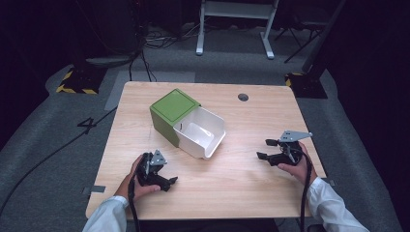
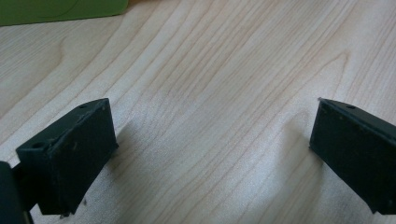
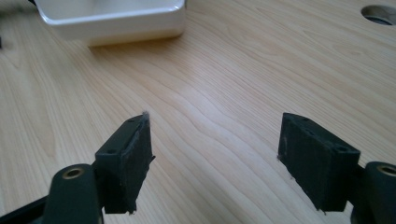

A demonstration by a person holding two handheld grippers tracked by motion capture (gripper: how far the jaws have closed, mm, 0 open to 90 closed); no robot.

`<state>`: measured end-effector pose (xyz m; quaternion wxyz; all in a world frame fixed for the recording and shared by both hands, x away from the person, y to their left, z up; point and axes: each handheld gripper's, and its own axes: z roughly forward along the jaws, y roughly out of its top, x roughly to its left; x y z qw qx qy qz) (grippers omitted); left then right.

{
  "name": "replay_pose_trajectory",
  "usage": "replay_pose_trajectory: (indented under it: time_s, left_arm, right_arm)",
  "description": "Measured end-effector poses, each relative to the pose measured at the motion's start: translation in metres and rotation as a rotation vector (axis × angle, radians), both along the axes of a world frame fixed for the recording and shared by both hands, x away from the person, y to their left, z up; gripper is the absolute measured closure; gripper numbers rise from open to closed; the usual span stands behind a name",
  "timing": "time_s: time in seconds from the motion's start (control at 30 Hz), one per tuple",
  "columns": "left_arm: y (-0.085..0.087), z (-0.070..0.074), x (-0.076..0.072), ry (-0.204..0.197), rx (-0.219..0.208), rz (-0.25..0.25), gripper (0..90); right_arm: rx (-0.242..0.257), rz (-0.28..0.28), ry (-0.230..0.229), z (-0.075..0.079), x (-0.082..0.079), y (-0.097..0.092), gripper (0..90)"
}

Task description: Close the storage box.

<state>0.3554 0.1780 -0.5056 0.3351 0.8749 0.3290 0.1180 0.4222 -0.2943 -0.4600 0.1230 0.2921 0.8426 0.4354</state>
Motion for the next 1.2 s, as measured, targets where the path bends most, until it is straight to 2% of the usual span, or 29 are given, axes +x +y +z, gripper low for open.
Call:
replay_pose_trajectory:
  time_s: [0.47, 0.57, 0.6, 0.7, 0.73, 0.77, 0.83, 0.9, 1.0, 1.2]
  left_arm:
    - [0.0, 0.0, 0.0, 0.0, 0.0, 0.003, 0.5]
    - [0.0, 0.0, 0.0, 0.0, 0.0, 0.003, 0.5]
    - [0.0, 0.0, 0.0, 0.0, 0.0, 0.004, 0.5]
    - [0.0, 0.0, 0.0, 0.0, 0.0, 0.003, 0.5]
    - [0.0, 0.0, 0.0, 0.001, 0.0, 0.004, 0.5]
    - [0.0, 0.0, 0.0, 0.001, 0.0, 0.004, 0.5]
    - [0.0, 0.0, -0.001, 0.002, 0.001, 0.005, 0.5]
    - [0.0, 0.0, -0.001, 0.002, 0.001, 0.006, 0.5]
    - [0.0, 0.0, 0.0, 0.0, 0.0, 0.005, 0.5]
    - [0.0, 0.0, -0.001, 0.002, 0.001, 0.005, 0.5]
  right_arm:
    - [-0.035, 0.065, -0.021, -0.002, -0.002, 0.05, 28.0]
    - [-0.035, 0.083, -0.032, -0.001, -0.002, 0.064, 29.3]
    - [-0.037, 0.102, -0.028, -0.002, -0.001, 0.074, 29.3]
    - [-0.034, 0.111, -0.028, -0.003, 0.0, 0.083, 29.8]
    - [-0.028, 0.124, -0.024, -0.003, 0.002, 0.095, 30.6]
    - [-0.028, 0.124, -0.024, -0.003, 0.002, 0.095, 30.6]
    - [-0.035, 0.14, -0.026, -0.005, 0.005, 0.111, 31.3]
    - [-0.056, 0.141, -0.026, -0.007, 0.007, 0.121, 31.5]
    - [-0.037, 0.149, -0.008, -0.009, 0.011, 0.132, 32.1]
    - [-0.036, 0.134, -0.024, -0.007, 0.014, 0.147, 31.3]
